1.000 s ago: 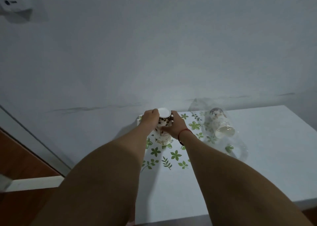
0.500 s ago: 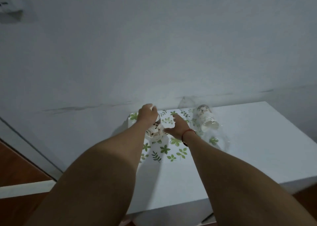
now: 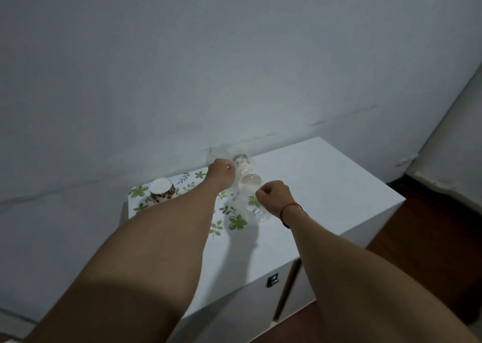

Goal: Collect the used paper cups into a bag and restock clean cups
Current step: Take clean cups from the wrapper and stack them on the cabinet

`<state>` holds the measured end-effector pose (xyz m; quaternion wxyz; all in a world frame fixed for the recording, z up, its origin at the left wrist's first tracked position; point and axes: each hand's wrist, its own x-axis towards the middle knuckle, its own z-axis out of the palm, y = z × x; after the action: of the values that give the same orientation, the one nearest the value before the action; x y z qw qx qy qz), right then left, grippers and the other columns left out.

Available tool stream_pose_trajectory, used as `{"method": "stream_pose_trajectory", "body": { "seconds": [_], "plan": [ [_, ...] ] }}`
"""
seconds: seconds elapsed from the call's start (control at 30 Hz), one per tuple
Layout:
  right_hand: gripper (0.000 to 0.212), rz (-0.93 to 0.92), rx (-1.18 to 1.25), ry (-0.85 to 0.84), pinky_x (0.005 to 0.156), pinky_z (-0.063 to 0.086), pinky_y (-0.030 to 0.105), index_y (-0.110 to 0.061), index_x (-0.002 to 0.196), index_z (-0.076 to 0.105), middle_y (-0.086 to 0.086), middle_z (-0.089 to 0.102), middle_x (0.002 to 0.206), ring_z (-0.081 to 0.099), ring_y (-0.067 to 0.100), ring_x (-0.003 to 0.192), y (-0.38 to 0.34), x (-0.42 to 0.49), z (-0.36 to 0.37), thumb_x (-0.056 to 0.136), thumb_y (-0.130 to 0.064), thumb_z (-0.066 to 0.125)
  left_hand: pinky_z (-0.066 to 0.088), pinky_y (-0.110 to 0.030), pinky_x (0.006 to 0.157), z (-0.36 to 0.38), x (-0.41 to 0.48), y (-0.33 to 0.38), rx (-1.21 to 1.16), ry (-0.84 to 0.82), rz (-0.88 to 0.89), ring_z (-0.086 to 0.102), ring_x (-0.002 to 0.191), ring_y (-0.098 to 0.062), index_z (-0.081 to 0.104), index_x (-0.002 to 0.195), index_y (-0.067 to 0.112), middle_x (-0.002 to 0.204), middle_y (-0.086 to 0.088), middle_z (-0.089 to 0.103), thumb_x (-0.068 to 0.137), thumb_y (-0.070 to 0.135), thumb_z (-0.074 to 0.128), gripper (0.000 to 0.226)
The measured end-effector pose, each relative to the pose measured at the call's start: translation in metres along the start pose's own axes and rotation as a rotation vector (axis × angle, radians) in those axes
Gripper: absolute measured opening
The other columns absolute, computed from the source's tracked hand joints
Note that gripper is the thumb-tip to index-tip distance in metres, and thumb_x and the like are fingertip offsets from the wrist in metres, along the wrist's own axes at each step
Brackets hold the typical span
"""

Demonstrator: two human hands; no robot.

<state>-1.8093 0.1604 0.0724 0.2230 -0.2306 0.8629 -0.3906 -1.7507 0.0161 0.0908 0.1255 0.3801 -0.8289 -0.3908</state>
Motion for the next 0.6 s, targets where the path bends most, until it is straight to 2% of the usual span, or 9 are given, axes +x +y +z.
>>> {"method": "stream_pose_trajectory", "body": {
  "seconds": [0.07,0.17,0.23,0.27,0.3,0.33,0.4,0.53,0.6],
  "plan": [
    [0.036,0.084,-0.045,-0.029,0.057,0.039,0.021,-0.016,0.048,0.046,0.005,0.046,0.058,0.043,0.022,0.059,0.012,0.008,0.004,0.083,-0.008,0.052,0.045,-0.025,0.082,0.011,0.012,0.0,0.006,-0.033,-0.018,0.06,0.109,-0.026,0.068,0.109,0.001,0.112,-0.006,0.064,0.098,0.017,0.042,0.032],
    [0.026,0.16,-0.034,-0.036,0.072,0.041,0.023,-0.014,0.06,0.057,0.012,0.055,0.076,0.047,0.032,0.081,0.021,0.029,0.018,0.085,-0.006,0.053,0.045,-0.033,0.101,0.025,0.036,0.002,0.019,-0.071,-0.07,0.055,0.122,-0.033,0.06,0.126,0.003,0.133,-0.018,0.058,0.099,0.019,0.043,0.036],
    [0.018,0.138,0.008,-0.044,0.091,0.044,0.024,-0.01,0.093,0.071,0.012,0.066,0.103,0.055,0.034,0.105,0.021,0.042,0.031,0.088,-0.008,0.054,0.039,-0.035,0.109,0.031,0.053,-0.001,0.036,-0.076,-0.091,0.048,0.13,-0.032,0.048,0.139,0.009,0.143,-0.015,0.049,0.1,0.023,0.042,0.041],
    [0.028,0.119,0.023,-0.028,0.102,0.043,0.028,-0.008,0.113,0.068,0.012,0.064,0.121,0.055,0.032,0.118,0.019,0.049,0.038,0.09,-0.009,0.052,0.037,-0.035,0.11,0.033,0.06,-0.003,0.033,-0.081,-0.089,0.045,0.133,-0.031,0.042,0.144,0.013,0.147,-0.013,0.045,0.101,0.024,0.041,0.044],
    [0.034,0.1,0.037,0.003,0.105,0.042,0.034,-0.007,0.122,0.063,0.013,0.062,0.128,0.055,0.031,0.122,0.017,0.053,0.044,0.091,-0.011,0.05,0.036,-0.034,0.109,0.037,0.067,-0.006,0.028,-0.094,-0.089,0.043,0.135,-0.03,0.037,0.147,0.017,0.149,-0.012,0.042,0.102,0.024,0.039,0.046],
    [0.035,0.096,0.069,0.036,0.105,0.043,0.037,-0.005,0.124,0.061,0.015,0.061,0.128,0.056,0.031,0.121,0.016,0.059,0.049,0.093,-0.013,0.049,0.035,-0.033,0.109,0.04,0.073,-0.008,0.029,-0.12,-0.088,0.042,0.135,-0.03,0.032,0.149,0.019,0.15,-0.012,0.041,0.102,0.023,0.038,0.048],
    [0.034,0.103,0.077,0.091,0.102,0.044,0.033,-0.003,0.125,0.058,0.014,0.061,0.126,0.057,0.029,0.118,0.014,0.07,0.058,0.094,-0.015,0.049,0.036,-0.032,0.108,0.047,0.083,-0.012,0.049,-0.197,-0.084,0.042,0.135,-0.03,0.027,0.151,0.019,0.151,-0.012,0.039,0.101,0.02,0.038,0.051],
    [0.031,0.1,-0.137,0.102,0.088,0.046,0.034,-0.003,0.119,0.057,0.016,0.058,0.122,0.057,0.032,0.111,0.014,0.093,0.066,0.094,-0.02,0.05,0.043,-0.034,0.103,0.055,0.101,-0.023,-0.001,-0.285,-0.121,0.051,0.128,-0.03,0.031,0.15,0.02,0.15,-0.009,0.042,0.097,0.018,0.048,0.055],
    [0.033,0.063,-0.221,0.112,0.091,0.045,0.033,-0.002,0.122,0.055,0.016,0.058,0.124,0.057,0.029,0.114,0.013,0.103,0.069,0.095,-0.019,0.049,0.045,-0.033,0.1,0.055,0.109,-0.028,-0.034,-0.312,-0.137,0.05,0.128,-0.029,0.031,0.15,0.021,0.15,-0.008,0.041,0.096,0.02,0.052,0.057]
  ]
}}
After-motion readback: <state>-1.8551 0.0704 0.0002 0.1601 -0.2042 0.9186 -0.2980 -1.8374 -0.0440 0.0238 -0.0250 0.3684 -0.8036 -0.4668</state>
